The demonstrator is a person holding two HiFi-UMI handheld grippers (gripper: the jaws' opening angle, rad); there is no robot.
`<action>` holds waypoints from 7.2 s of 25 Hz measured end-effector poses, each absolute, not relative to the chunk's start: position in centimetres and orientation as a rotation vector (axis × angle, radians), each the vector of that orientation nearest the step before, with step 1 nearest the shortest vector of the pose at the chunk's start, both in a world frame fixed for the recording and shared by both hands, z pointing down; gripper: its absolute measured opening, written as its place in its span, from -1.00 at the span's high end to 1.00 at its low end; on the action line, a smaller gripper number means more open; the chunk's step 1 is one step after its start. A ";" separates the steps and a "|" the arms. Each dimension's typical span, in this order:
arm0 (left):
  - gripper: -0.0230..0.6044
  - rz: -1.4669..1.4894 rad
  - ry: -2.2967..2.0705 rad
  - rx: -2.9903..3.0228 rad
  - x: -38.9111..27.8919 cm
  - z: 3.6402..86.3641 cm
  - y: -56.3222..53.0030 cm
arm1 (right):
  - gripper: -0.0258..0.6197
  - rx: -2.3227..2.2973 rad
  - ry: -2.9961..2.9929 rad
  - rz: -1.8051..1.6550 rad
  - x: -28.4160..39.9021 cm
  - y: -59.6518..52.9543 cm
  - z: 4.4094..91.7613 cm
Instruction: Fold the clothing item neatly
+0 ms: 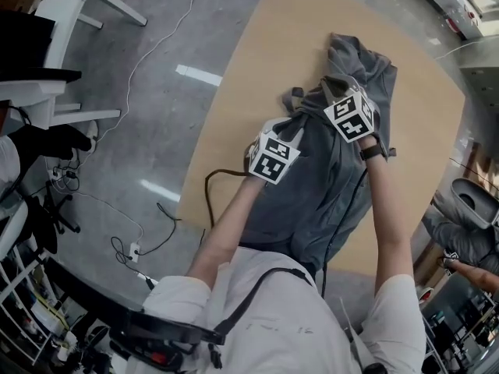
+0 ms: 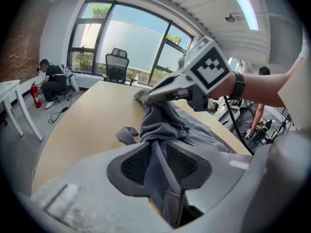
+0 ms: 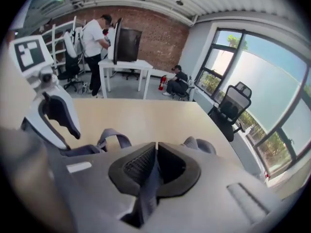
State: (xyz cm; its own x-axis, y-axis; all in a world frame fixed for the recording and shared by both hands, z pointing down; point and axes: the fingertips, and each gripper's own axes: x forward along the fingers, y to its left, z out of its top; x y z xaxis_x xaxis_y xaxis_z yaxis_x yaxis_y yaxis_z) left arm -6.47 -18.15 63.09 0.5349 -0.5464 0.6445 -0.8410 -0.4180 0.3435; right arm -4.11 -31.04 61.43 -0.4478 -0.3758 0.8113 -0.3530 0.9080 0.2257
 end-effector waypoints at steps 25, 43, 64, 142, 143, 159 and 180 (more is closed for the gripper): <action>0.55 0.646 -0.963 2.332 2.1 58.7 -19.6 | 0.86 1.277 -1.895 0.588 28.1 -18.1 63.4; 0.55 1.055 -0.639 2.453 9.7 63.9 -19.5 | 0.22 1.205 -2.017 0.559 20.8 -29.2 61.4; 0.90 0.565 -1.129 2.284 -6.9 55.3 -21.8 | 0.86 1.578 -1.898 0.538 31.3 -35.8 56.1; 0.35 0.495 -1.147 2.075 -14.5 58.5 -43.3 | 0.86 1.618 -1.673 0.455 32.1 -48.2 55.0; 0.33 0.523 -1.140 2.054 -15.0 59.6 -41.5 | 0.85 1.626 -1.638 0.473 33.2 -47.6 56.3; 0.90 0.514 -1.247 2.027 -18.2 58.2 -45.1 | 0.26 1.310 -2.178 0.440 14.6 -29.8 56.4; 0.35 0.422 -1.400 1.878 -22.6 60.8 -29.9 | 0.78 0.898 -2.092 0.686 -4.9 -15.5 66.2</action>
State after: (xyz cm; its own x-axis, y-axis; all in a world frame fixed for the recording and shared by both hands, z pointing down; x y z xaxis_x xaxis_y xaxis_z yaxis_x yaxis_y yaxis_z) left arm -22.60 -29.94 60.85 0.3491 -0.6778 0.6470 -0.9225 -0.1273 0.3643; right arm -4.91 -15.55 66.22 -0.4763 -0.3726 0.7964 -0.7717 0.6112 -0.1756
